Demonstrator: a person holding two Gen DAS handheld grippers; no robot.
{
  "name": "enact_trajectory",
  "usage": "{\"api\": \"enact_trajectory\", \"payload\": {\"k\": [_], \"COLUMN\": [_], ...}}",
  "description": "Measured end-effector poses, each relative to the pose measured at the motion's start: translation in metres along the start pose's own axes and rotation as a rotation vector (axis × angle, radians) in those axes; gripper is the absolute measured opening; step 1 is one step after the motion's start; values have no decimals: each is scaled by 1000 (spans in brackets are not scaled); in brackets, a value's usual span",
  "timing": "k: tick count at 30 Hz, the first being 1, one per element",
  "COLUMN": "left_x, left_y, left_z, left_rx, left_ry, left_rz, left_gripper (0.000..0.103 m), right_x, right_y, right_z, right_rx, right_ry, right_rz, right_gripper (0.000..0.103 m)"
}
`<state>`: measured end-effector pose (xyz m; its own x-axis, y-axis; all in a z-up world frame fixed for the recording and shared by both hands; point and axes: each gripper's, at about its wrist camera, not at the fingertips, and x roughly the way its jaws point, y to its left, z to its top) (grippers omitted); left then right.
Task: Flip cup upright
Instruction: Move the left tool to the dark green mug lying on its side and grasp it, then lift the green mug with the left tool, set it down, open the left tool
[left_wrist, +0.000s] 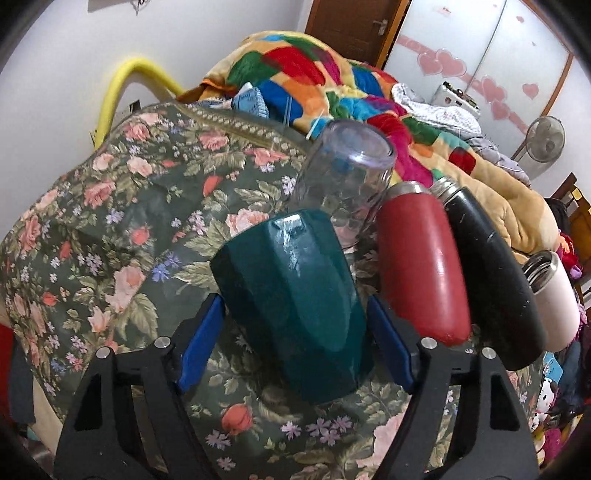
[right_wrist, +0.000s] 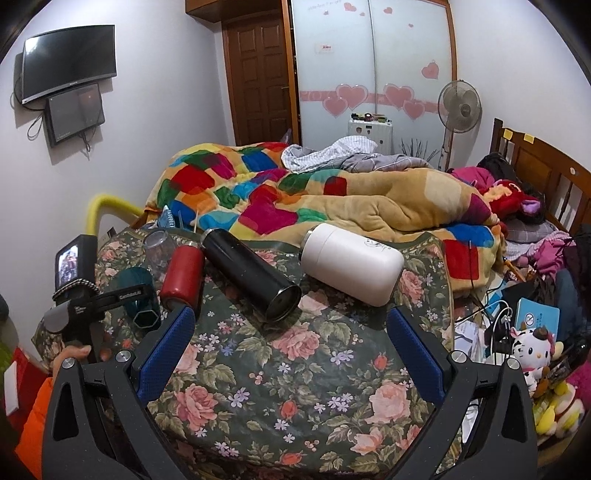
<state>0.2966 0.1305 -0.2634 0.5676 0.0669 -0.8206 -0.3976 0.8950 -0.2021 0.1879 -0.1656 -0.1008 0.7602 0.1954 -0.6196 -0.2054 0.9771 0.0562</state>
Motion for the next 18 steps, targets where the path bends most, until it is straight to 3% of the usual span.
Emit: {"api": "enact_trajectory", "payload": {"k": [8,18], "left_x": [25,10], "left_y": [3,5], "left_z": [1,-13], "left_rx": [-22,32], "left_ry": [47,5], "left_rz": [1,54], "left_gripper": [77,71], "right_x": [-1,-13], "right_y": [6,15], "right_z": [1,-2], "right_rx": [-13,-44], "right_ry": [1,-19], "right_rz": [12,16], "right_gripper": [103,103]}}
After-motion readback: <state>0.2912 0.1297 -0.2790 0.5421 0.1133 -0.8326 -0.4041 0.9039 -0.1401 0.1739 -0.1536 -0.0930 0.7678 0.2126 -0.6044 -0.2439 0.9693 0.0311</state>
